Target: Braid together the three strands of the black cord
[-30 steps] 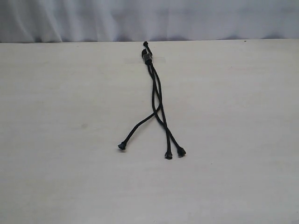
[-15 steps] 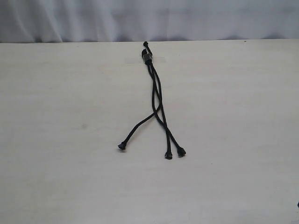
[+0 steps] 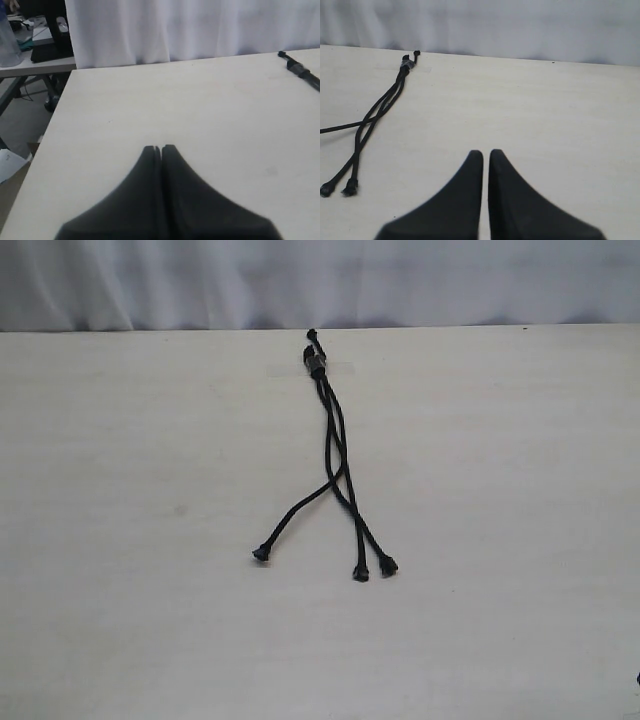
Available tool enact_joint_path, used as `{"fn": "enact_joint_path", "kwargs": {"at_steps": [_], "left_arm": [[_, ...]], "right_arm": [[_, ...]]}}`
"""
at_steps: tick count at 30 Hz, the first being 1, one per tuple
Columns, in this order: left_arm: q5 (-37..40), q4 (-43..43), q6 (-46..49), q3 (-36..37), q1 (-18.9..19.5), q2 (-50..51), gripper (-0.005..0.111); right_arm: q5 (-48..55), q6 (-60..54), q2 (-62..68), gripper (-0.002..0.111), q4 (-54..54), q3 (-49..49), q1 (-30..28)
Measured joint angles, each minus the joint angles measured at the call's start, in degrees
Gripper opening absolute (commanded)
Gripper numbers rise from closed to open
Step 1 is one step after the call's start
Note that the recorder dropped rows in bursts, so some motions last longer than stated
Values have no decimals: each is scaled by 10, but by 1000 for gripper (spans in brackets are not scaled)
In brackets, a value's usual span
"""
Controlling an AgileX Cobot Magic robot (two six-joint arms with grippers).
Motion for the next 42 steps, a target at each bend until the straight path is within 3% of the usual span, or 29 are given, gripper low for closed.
{"fn": "enact_joint_path", "kwargs": {"at_steps": [3,10,42], "left_arm": [[-28,3,0,54,7,-52,0],[-55,5,0,118,7,-65,0],[-69,8,0,122,7,-65,0]], "right_arm": [[0,0,0,4,0,0,0],[1,0,0,4,0,0,0],[1,0,0,4,0,0,0]]}}
